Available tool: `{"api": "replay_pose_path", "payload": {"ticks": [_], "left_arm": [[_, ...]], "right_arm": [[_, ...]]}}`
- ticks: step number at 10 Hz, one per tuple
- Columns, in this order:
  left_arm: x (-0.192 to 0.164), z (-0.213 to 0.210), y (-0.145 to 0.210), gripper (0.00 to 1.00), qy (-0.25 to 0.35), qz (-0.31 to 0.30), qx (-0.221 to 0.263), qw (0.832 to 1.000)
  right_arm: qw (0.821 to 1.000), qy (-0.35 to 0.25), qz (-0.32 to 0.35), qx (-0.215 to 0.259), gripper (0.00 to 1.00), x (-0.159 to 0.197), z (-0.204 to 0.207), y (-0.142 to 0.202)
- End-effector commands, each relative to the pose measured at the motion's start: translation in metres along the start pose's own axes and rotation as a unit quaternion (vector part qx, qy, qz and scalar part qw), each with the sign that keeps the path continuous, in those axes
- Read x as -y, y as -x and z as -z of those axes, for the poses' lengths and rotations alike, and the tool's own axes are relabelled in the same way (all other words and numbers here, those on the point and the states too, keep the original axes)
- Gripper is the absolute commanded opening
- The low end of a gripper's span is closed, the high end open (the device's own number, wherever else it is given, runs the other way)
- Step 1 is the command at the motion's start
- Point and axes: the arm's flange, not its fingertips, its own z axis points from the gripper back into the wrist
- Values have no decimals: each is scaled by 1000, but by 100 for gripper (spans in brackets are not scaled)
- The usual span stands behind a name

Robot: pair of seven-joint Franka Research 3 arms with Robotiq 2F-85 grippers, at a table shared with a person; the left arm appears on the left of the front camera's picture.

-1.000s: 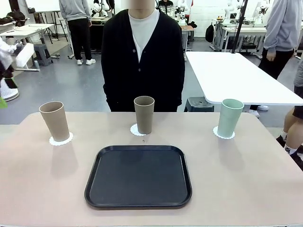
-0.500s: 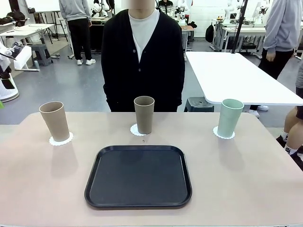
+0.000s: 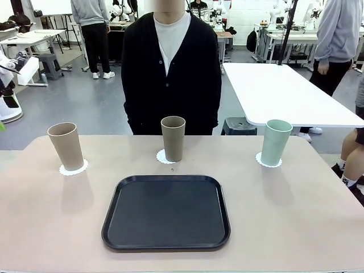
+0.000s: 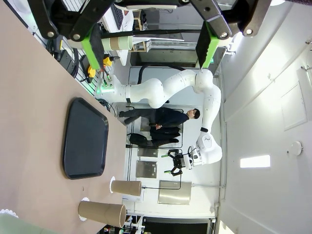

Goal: Place coasters on the table and set cups on them.
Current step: Take one Reusable plastic cup from the Flat Tray and place it on a coaster set by the human.

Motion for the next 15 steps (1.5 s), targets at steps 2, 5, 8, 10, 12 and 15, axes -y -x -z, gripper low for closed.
{"api": "replay_pose_path", "payload": {"ticks": [2, 5, 8, 10, 12, 15], "left_arm": [[3, 2, 2, 100, -10, 3, -4, 1000], [15, -12, 10, 100, -134, -341, 212, 906], [51, 1, 37, 100, -85, -443, 53, 891], [62, 1, 27, 100, -29, -416, 71, 906], [55, 2, 46, 100, -59, -429, 65, 899], [48, 30, 120, 100, 325, -481, 327, 746]], "right_arm": [[1000, -5, -5, -1, 100, -1, 0, 2], [1000, -5, -5, -1, 100, -1, 0, 2], [1000, -5, -5, -1, 100, -1, 0, 2], [1000, -5, -5, -1, 100, -1, 0, 2], [1000, -5, -5, -1, 100, -1, 0, 2], [1000, -5, -5, -1, 100, -1, 0, 2]]}}
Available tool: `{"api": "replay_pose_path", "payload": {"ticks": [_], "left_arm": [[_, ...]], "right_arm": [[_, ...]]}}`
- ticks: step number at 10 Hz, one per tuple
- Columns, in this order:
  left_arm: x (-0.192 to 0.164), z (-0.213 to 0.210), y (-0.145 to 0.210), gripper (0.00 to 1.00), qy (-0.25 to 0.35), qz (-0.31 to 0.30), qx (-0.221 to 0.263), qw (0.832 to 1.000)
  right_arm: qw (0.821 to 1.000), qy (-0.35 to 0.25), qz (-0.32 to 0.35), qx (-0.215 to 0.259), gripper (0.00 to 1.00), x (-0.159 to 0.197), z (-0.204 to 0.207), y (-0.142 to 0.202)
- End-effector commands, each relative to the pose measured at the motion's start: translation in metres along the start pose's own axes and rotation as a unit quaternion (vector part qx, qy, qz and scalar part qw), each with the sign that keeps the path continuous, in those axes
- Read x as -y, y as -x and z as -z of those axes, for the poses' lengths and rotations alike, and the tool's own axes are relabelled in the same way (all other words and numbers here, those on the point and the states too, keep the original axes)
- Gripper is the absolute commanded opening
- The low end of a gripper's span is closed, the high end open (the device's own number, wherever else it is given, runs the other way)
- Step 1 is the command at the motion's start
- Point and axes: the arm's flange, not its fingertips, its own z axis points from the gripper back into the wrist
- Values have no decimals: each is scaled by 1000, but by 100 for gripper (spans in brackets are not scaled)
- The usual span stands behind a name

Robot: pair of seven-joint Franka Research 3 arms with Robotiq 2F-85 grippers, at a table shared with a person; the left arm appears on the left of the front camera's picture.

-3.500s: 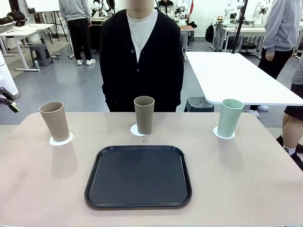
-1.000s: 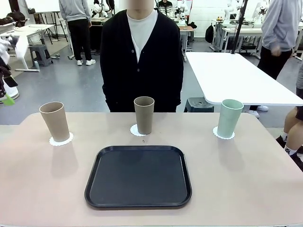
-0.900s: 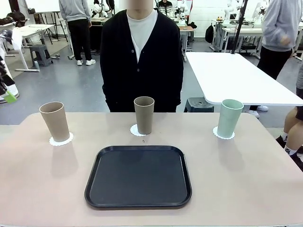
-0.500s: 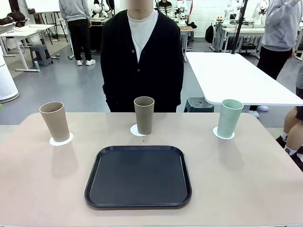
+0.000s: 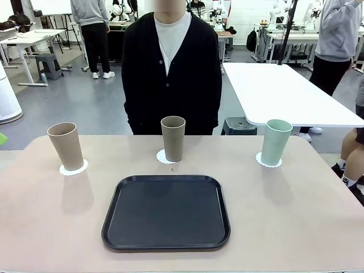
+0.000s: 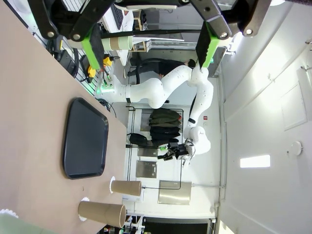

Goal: Place coasters on the table and set cups on them.
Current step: Take one Reusable plastic cup from the Flat Tray and place it on a coaster set by the human.

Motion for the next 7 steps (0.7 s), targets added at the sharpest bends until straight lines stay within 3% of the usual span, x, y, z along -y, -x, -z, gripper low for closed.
{"api": "replay_pose_path", "payload": {"ticks": [1, 2, 3, 4, 7], "left_arm": [[-61, -19, 23, 100, 292, -166, 105, 936], [-85, -16, 35, 100, 328, -199, 138, 913], [-103, -22, 47, 100, 373, -216, 212, 877], [-114, -32, 61, 100, 404, -219, 232, 857], [-154, -41, 99, 100, 413, -256, 237, 841]], "right_arm": [[1000, -5, -5, -2, 100, -1, 0, 1], [1000, -5, -5, -2, 100, -1, 0, 1], [1000, -5, -5, -2, 100, -1, 0, 1], [1000, -5, -5, -2, 100, -1, 0, 1], [1000, -5, -5, -2, 100, -1, 0, 1]]}}
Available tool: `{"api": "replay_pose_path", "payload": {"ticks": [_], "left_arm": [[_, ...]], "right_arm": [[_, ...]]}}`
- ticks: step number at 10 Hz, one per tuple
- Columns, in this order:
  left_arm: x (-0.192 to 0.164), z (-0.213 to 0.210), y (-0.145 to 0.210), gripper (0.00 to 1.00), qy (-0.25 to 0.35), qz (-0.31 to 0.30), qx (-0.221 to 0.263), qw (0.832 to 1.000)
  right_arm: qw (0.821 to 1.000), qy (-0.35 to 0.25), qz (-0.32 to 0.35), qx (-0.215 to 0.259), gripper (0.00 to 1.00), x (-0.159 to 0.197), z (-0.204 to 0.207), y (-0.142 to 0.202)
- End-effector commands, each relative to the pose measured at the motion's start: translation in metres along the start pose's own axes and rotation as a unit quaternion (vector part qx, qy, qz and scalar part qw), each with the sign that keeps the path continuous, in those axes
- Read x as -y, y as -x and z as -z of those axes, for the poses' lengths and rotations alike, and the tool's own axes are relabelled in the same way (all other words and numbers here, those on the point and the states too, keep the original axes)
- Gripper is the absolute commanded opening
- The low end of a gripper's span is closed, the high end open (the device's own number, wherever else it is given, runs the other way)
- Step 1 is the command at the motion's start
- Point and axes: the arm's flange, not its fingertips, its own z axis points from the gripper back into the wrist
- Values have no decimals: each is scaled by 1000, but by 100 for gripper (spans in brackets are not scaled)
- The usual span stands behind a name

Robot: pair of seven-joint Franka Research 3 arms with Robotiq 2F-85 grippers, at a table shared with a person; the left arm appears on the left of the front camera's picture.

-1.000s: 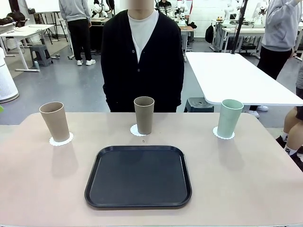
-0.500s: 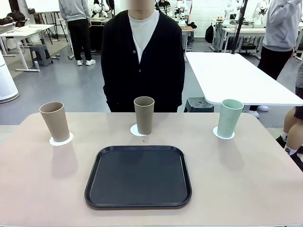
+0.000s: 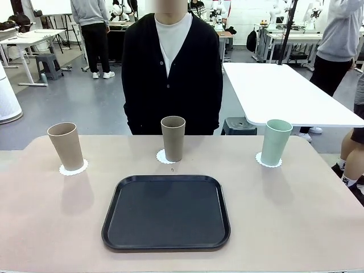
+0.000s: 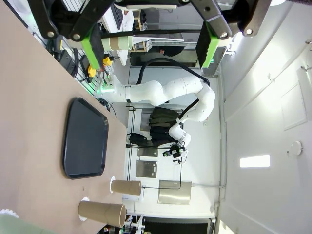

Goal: Place coasters on the table and set cups on them.
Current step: Take one Reusable plastic cup from the Flat Tray and place it on a coaster set by the human.

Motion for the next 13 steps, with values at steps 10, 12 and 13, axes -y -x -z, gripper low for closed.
{"api": "replay_pose_path", "payload": {"ticks": [10, 12, 13], "left_arm": [[-13, -1, -34, 100, -87, -10, -59, 994], [-13, -1, -34, 100, -87, -10, -59, 994], [-13, -1, -34, 100, -87, -10, -59, 994]], "right_arm": [[1000, -5, -5, -2, 100, -1, 1, 1], [1000, -5, -5, -2, 100, -1, 1, 1], [1000, -5, -5, -2, 100, -1, 1, 1]]}}
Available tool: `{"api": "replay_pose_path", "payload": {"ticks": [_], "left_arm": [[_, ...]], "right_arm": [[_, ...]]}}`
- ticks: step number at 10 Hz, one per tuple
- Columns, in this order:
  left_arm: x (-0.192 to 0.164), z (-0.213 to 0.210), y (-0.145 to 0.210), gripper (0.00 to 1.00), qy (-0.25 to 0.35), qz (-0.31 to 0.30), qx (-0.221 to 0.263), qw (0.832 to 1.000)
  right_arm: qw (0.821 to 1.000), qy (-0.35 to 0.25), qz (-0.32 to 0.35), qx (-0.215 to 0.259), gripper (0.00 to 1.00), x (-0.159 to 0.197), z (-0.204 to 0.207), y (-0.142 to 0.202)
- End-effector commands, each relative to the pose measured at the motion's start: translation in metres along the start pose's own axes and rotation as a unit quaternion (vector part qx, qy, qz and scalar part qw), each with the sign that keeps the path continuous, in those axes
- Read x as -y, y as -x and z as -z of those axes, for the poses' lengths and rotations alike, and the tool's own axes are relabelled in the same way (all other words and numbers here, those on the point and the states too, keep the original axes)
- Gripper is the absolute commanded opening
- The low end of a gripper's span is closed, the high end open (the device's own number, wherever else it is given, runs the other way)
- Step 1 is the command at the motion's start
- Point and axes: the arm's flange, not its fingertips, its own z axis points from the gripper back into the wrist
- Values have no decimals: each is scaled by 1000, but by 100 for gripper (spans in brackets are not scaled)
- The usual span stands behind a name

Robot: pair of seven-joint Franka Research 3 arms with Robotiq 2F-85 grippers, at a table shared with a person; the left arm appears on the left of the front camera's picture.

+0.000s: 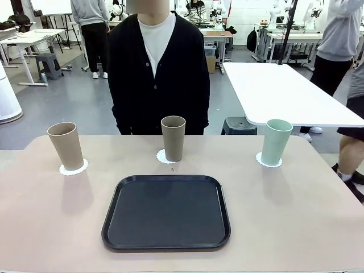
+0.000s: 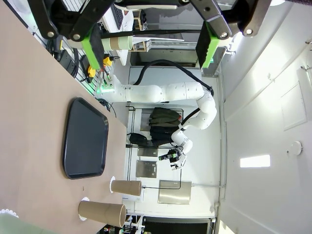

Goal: Place coasters on the table and set cups on them.
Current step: Take one Reusable plastic cup from the Flat Tray and place it on a coaster set by the human.

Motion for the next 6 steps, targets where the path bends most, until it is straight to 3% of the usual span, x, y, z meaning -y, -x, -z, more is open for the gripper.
{"api": "replay_pose_path", "payload": {"ticks": [1, 6], "left_arm": [[4, -4, -2, 100, 6, -10, 2, 1000], [4, -4, -2, 100, 6, -10, 2, 1000]], "right_arm": [[1000, -5, -5, -2, 100, -1, 1, 1], [1000, -5, -5, -2, 100, -1, 1, 1]]}}
